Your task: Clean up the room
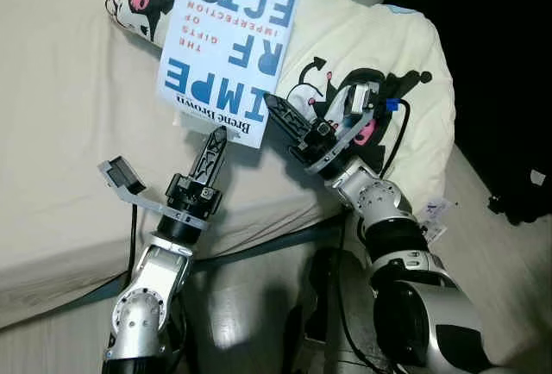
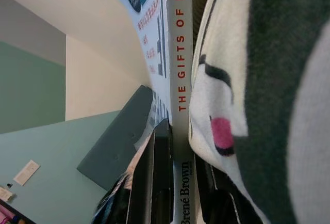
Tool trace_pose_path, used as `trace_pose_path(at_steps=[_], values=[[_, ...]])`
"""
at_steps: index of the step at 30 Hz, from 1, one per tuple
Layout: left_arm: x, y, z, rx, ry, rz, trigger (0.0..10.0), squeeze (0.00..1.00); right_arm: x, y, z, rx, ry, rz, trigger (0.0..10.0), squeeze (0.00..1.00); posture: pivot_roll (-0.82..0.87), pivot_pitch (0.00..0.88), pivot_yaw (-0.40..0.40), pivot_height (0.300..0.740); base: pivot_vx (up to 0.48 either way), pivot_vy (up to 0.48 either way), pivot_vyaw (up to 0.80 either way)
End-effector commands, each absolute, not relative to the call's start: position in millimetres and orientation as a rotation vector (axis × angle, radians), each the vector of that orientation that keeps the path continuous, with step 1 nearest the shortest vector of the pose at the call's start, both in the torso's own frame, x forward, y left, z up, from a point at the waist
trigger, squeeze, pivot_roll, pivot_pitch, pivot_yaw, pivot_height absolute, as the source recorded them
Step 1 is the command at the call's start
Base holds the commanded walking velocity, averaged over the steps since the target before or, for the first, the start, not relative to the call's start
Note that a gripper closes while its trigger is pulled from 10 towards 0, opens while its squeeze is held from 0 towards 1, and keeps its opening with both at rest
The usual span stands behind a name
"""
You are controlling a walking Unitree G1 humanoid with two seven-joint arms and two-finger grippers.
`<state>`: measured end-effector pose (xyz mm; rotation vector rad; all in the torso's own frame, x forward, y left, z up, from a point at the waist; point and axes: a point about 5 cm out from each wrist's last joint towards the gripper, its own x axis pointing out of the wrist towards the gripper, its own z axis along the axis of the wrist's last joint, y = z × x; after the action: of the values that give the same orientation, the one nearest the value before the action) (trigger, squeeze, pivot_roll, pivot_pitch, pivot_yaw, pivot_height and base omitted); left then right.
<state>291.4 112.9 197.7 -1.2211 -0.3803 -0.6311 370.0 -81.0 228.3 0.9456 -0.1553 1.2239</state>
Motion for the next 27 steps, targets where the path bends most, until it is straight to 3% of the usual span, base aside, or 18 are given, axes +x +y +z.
trace_pose_path(at_steps=[1,9,27], values=[[289.1,93.7,190.2,-1.302,-0.35,-0.616,10.0,0.0,355.8,-52.7,225.0,0.932,-0.076,1.419,0.0,0.0,0.08,0.385,-0.08,0.52,0.0,0.0,0.0],[298.4,79.3,163.6,-1.208,-0.172,-0.496,10.0,0.0,353.9,-51.4,227.0,0.932,-0.08,1.434,0.0,0.0,0.08,0.388,-0.076,0.52,0.0,0.0,0.0],[314.5,103.0,171.8,-1.305,-0.278,-0.368,10.0,0.0,349.9,-50.4,231.4,0.929,-0.089,1.462,0.0,0.0,0.08,0.376,-0.072,0.52,0.0,0.0,0.0]])
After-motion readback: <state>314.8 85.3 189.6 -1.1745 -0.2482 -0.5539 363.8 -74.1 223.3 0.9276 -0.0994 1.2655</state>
